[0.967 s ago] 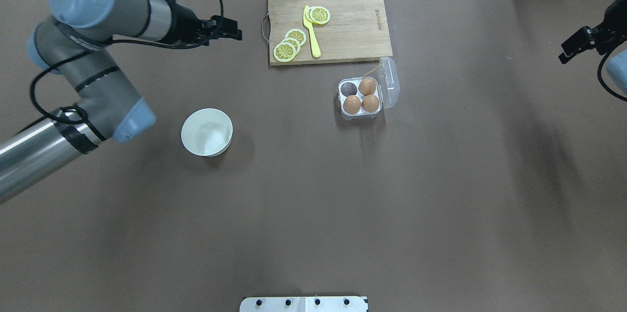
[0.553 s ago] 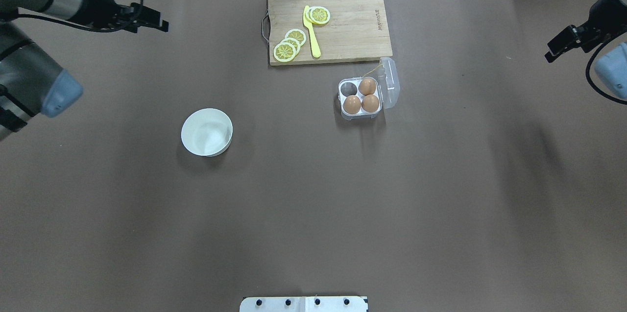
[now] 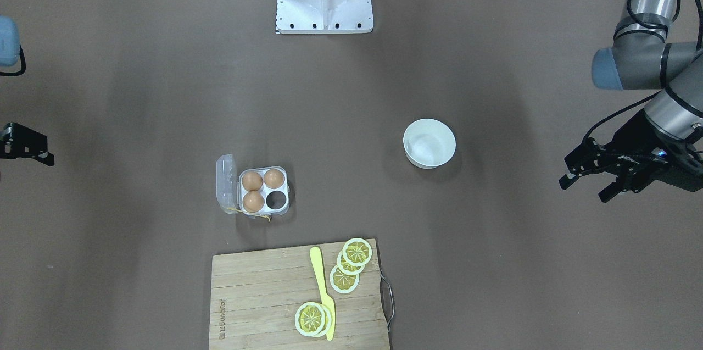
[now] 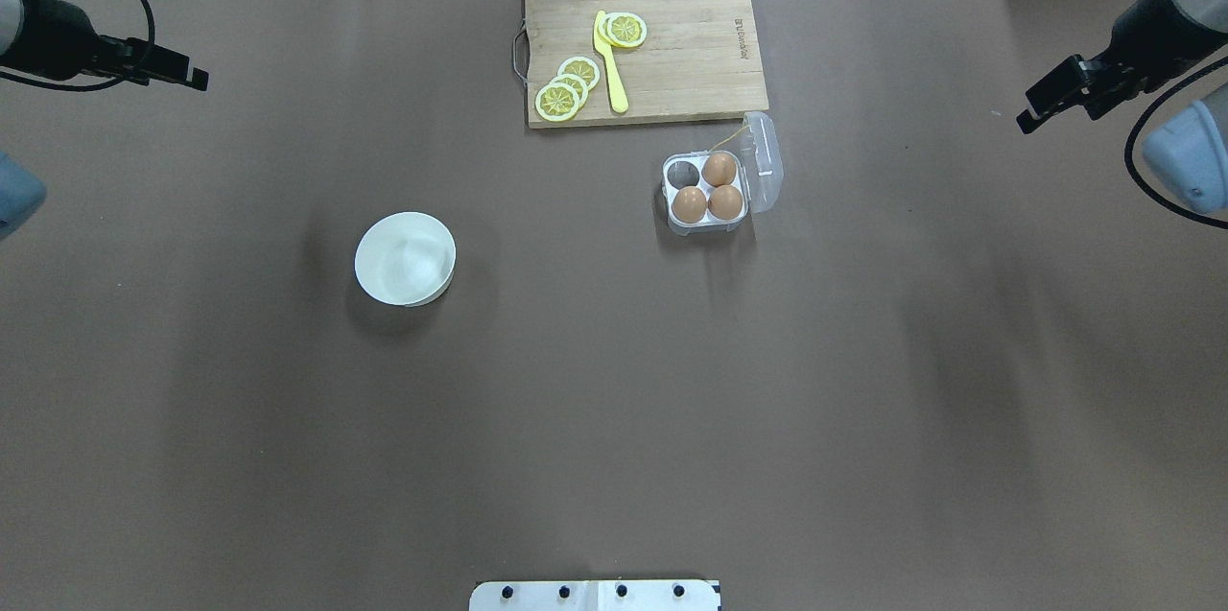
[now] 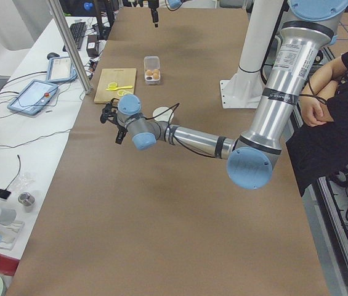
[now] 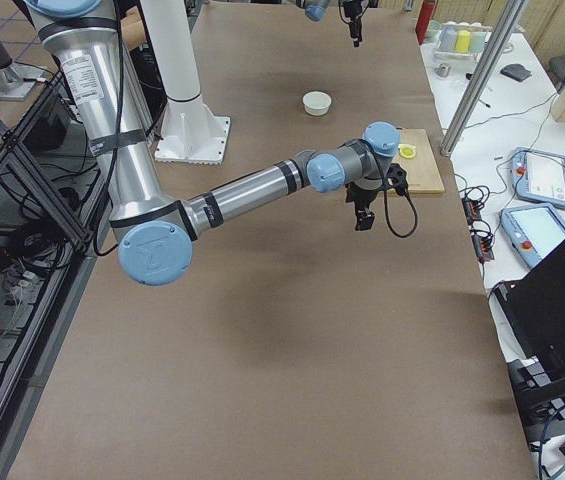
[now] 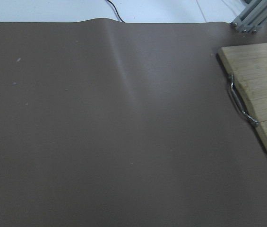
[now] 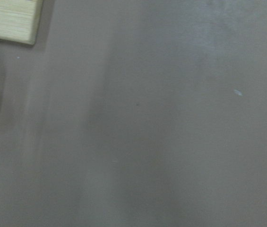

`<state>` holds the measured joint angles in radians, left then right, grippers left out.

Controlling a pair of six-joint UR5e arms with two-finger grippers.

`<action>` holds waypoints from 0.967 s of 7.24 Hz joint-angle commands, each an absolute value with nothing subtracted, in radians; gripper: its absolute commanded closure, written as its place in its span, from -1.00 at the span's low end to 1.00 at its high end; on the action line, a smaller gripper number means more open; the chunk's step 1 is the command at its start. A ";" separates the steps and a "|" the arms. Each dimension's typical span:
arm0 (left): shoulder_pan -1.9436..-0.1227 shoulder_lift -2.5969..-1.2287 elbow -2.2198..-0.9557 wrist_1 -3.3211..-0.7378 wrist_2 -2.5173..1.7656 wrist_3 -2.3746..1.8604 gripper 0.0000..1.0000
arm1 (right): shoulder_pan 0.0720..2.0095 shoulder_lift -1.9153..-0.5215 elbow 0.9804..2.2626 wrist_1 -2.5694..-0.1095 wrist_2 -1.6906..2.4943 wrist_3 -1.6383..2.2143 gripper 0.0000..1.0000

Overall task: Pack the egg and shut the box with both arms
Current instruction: 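Withdraw the left arm to rest while the right arm moves in, then reach the right gripper to the carton lid and fold it closed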

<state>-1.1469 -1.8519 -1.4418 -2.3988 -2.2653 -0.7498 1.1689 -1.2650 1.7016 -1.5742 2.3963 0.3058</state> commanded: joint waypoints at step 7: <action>-1.244 -1.738 -1.422 -2.382 -2.345 -0.519 -0.86 | 0.956 -1.091 1.540 -1.356 2.222 0.492 -0.25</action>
